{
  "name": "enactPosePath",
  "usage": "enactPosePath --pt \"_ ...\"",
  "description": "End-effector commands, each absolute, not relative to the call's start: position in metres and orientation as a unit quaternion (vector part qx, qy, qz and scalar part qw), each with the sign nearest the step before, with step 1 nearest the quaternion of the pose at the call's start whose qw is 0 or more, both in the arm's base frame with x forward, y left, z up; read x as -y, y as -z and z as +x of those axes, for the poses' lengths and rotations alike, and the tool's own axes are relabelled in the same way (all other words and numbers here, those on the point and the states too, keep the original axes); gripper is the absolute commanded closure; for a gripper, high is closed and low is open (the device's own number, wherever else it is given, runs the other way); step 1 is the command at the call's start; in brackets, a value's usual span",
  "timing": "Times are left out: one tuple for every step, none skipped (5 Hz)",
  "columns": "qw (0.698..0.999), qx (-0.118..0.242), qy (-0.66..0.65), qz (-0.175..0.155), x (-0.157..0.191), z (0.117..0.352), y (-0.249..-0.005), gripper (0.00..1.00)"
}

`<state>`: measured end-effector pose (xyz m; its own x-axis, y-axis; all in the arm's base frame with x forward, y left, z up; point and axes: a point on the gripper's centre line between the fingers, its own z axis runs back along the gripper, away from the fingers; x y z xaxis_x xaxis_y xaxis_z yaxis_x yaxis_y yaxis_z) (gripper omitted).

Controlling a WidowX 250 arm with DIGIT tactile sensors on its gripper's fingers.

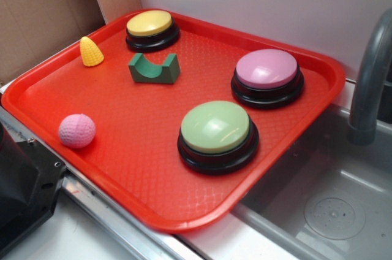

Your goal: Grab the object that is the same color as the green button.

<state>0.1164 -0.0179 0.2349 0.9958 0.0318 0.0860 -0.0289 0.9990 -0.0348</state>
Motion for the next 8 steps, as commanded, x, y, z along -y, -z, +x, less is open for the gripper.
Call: enactPosePath --pt "0.999 0.043 -0.015 -0.017 0.018 0.116 -0.235 0.0" --pt "1.0 0.02 0.012 -0.001 -0.017 0.166 -0.2 0.0" --pt "0.991 0.067 0.109 -0.039 -0.025 0.225 -0.17 0.0" --pt "0.982 0.077 0.17 -0.022 -0.014 0.27 -0.145 0.0" --pt "0.973 0.089 0.214 -0.019 -0.007 0.284 -0.117 0.0" --pt "0.969 0.072 0.236 0.009 -0.002 0.282 -0.096 0.0" --pt "0.963 0.06 0.263 0.016 -0.007 0.275 -0.072 0.0" --pt "0.951 0.05 0.305 0.018 -0.011 0.269 -0.056 0.0"
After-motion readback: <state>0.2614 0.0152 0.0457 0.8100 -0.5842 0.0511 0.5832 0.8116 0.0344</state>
